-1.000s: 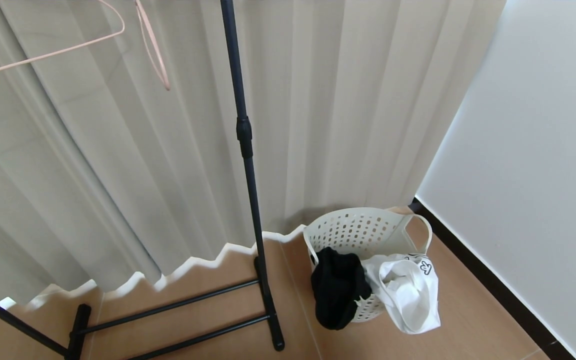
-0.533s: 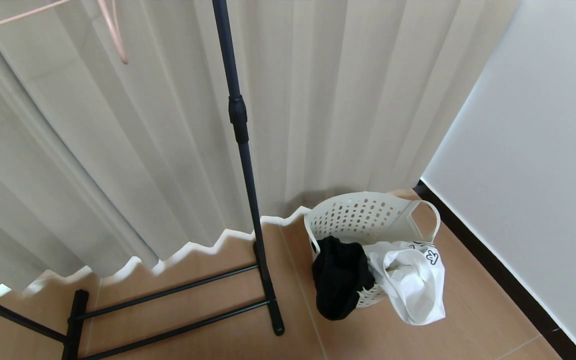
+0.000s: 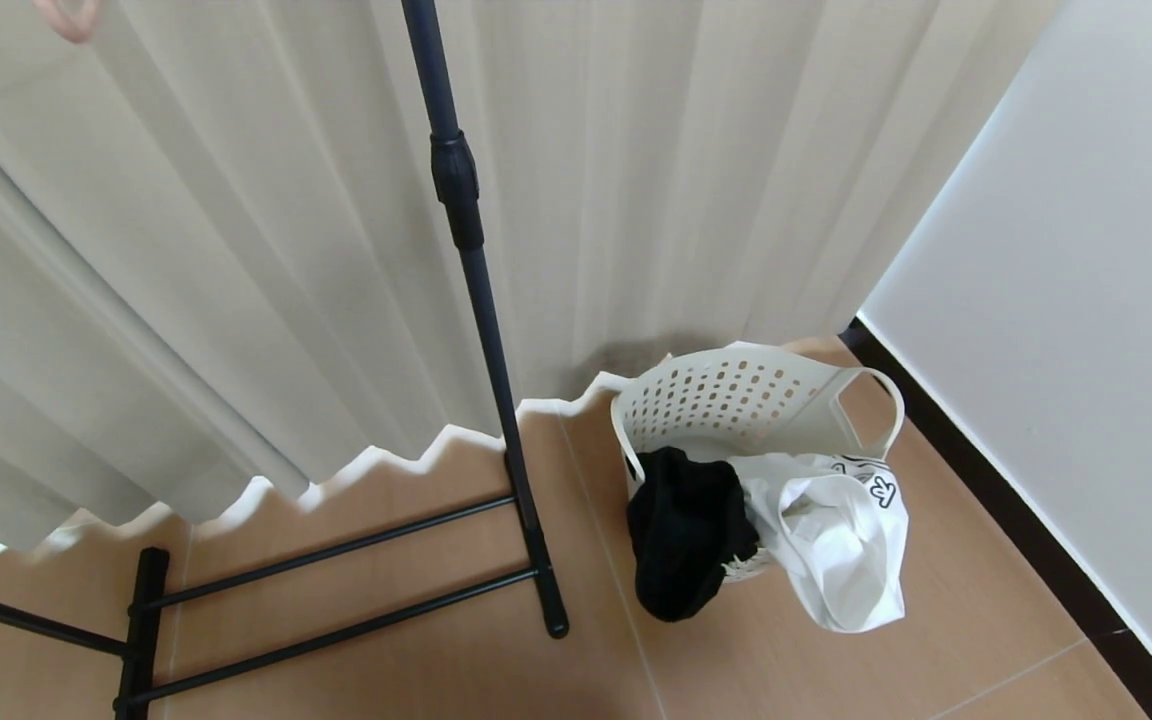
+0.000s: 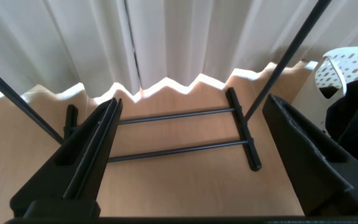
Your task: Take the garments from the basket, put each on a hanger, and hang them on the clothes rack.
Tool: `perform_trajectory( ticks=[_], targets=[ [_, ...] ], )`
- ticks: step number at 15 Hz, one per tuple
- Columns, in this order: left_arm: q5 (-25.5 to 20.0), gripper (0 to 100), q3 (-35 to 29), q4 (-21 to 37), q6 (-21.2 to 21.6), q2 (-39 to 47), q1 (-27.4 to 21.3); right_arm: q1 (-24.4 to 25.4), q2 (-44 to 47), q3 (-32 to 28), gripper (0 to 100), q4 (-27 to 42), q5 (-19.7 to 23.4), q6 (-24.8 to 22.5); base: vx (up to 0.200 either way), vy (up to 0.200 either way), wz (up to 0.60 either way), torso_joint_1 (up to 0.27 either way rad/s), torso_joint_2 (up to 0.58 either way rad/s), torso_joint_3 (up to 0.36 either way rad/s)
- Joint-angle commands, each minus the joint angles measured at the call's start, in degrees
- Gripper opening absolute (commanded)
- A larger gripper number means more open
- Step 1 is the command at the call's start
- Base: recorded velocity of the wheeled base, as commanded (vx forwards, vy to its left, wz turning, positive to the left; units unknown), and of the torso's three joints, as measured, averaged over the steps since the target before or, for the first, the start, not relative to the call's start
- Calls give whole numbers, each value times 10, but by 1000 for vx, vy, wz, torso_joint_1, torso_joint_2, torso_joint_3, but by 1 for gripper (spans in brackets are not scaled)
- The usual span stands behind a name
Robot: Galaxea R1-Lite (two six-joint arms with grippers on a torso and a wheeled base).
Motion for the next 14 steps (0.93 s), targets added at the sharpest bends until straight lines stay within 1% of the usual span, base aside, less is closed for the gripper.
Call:
perform_trajectory(
  ticks=[1, 4, 7, 9, 10, 13, 14],
  targets=[
    [0, 100, 0, 0, 0, 1, -1, 0, 0, 0, 100, 0, 0, 0, 0, 0, 0, 2, 7, -203],
    [2, 100, 0, -1, 0, 1, -1, 0, 0, 0, 100, 0, 0, 0, 0, 0, 0, 1, -1, -194],
    [1, 100, 0, 0, 2, 1, 0, 0, 2, -2, 100, 9, 1, -14, 0, 0, 0, 3, 2, -57],
    [3, 100, 0, -1, 0, 1, 0, 4, 67, -7, 100, 21, -3, -30, 0, 0, 0, 0, 0, 0],
    [1, 100, 0, -1, 1, 1, 0, 5, 123, -9, 100, 15, 6, -42, 0, 0, 0, 0, 0, 0],
    [1, 100, 0, -1, 0, 1, 0, 46, 323, -68, 100, -41, 54, -47, 0, 0, 0, 0, 0, 0],
    [1, 100, 0, -1, 0, 1, 0, 66, 386, -95, 100, -47, 56, -54, 0, 0, 0, 0, 0, 0]
  ],
)
